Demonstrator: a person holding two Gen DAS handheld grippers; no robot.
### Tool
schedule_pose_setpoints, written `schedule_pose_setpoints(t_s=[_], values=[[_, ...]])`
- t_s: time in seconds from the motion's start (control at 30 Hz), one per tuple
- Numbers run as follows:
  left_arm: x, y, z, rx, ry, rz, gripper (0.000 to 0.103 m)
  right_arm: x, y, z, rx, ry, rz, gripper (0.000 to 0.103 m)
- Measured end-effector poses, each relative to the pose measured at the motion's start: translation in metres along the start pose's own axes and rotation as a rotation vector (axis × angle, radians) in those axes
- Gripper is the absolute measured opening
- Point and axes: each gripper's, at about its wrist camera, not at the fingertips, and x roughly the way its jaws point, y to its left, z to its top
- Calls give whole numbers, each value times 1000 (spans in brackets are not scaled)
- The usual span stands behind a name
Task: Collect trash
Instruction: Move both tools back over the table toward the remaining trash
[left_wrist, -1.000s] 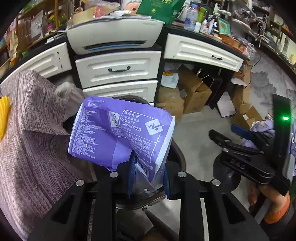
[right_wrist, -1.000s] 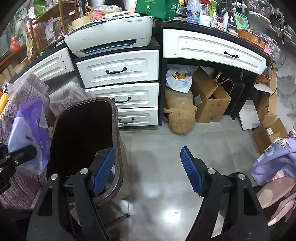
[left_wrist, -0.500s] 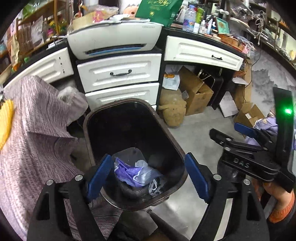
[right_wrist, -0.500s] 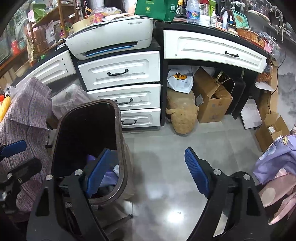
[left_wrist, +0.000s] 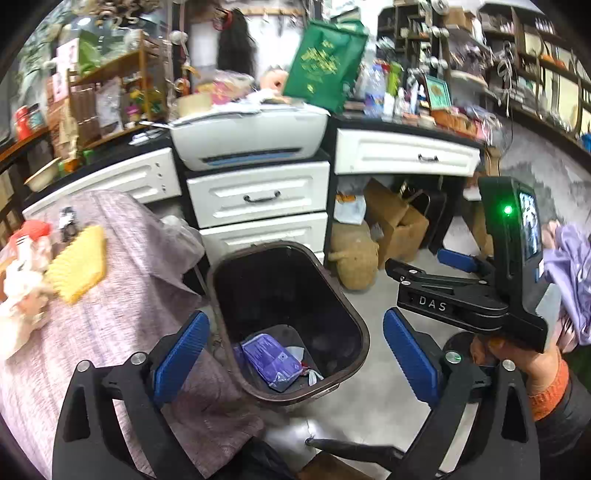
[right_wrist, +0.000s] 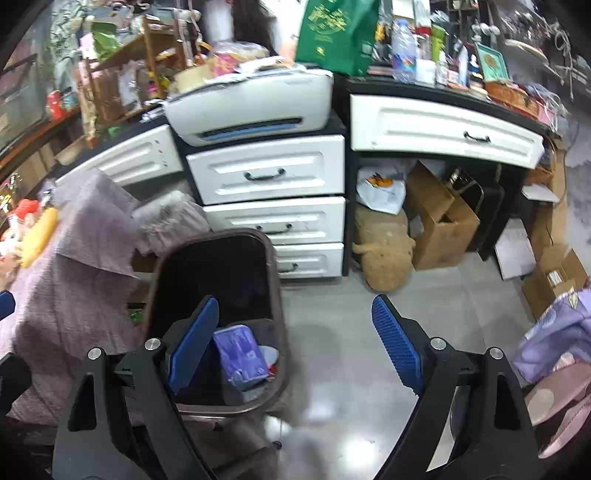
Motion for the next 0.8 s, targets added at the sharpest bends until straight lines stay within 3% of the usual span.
schedule_pose_setpoints(t_s=[0.6,0.8], values=[[-83,61,-23,-64,-107,170,97,-73,111,17,-238,-131,246,84],[-104,91,-38,-102,-111,233,97,-87,154,16,-324,-129,347,85]])
